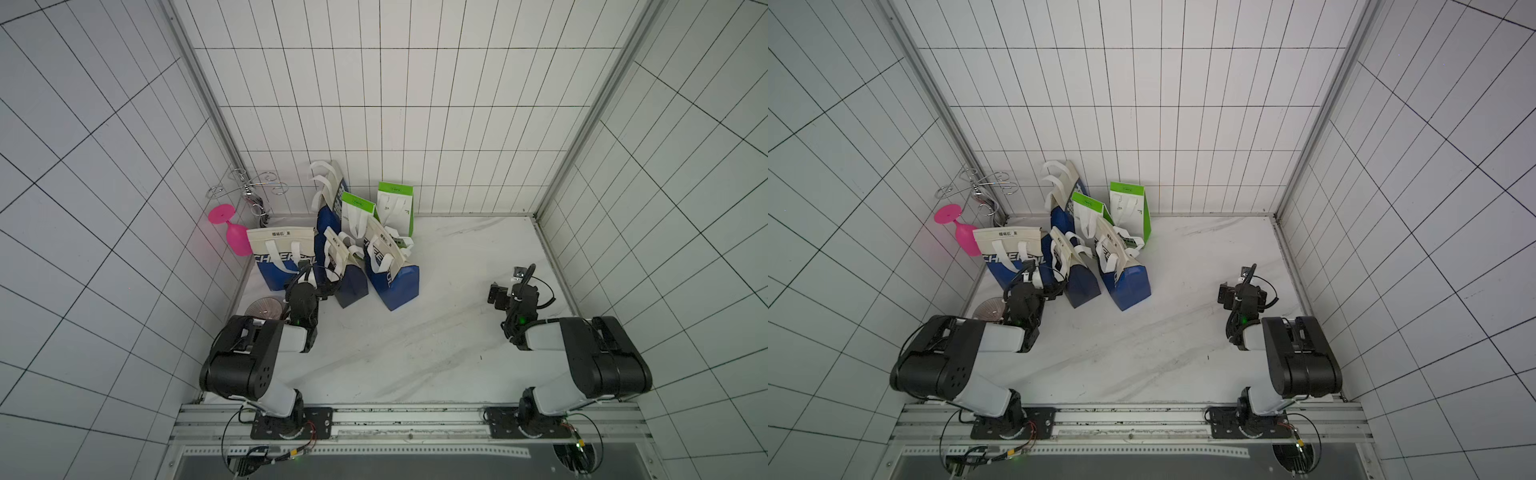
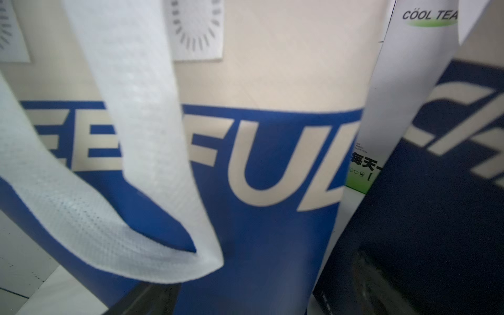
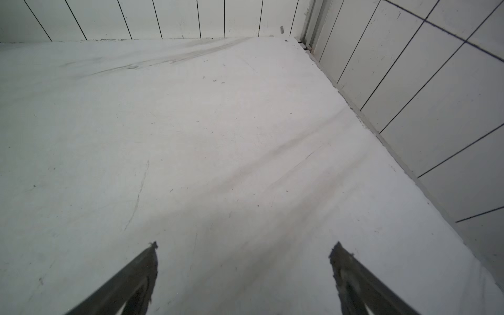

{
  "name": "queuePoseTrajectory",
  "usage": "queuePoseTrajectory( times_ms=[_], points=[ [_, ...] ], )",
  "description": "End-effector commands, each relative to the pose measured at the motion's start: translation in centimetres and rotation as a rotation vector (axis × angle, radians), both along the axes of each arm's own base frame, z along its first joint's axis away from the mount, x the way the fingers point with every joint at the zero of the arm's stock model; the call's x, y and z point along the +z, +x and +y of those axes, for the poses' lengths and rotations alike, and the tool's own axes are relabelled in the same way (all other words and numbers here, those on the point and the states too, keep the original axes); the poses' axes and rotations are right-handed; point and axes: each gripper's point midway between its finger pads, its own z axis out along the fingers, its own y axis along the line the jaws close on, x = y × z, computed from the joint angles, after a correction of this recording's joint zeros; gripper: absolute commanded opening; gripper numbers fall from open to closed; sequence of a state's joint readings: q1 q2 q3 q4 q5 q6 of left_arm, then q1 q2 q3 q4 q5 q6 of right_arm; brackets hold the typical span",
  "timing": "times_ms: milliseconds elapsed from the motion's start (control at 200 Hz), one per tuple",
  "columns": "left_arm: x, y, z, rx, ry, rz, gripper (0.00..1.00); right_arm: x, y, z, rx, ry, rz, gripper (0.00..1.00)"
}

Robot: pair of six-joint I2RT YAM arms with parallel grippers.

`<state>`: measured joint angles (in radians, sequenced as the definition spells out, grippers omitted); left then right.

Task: Open the takeout bag
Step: Move the takeout bag to the center of the board.

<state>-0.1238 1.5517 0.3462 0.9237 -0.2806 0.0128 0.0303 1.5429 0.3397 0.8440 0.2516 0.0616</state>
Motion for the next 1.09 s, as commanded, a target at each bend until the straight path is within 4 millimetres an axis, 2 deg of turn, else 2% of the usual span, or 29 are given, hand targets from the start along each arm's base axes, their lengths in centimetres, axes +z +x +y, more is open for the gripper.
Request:
queuePoseTrajectory(
  times_ms=[0,810,930,1089],
  points=[
    [1.1,0.7,-0.2,-0.003,0.009,-0.04,0.98,3.0,2.3,0.2,0.024,0.002,-0.091,0.99],
    [1.2,0.5,-0.1,-0.007,0.008,-0.043,0.97,2.9,2.5,0.2,0.036,0.02,-0.084,0.99],
    [3.7,-0.8,0.4,0.034,0.014,-0.145,0.97,3.7,2.3,-0.1,0.012,0.005,-0.096,0.99],
    [5.9,-2.2,0.3,0.043,-0.012,-0.134,0.97,6.8,2.1,0.7,0.011,-0.055,-0.071,0.99]
  ],
)
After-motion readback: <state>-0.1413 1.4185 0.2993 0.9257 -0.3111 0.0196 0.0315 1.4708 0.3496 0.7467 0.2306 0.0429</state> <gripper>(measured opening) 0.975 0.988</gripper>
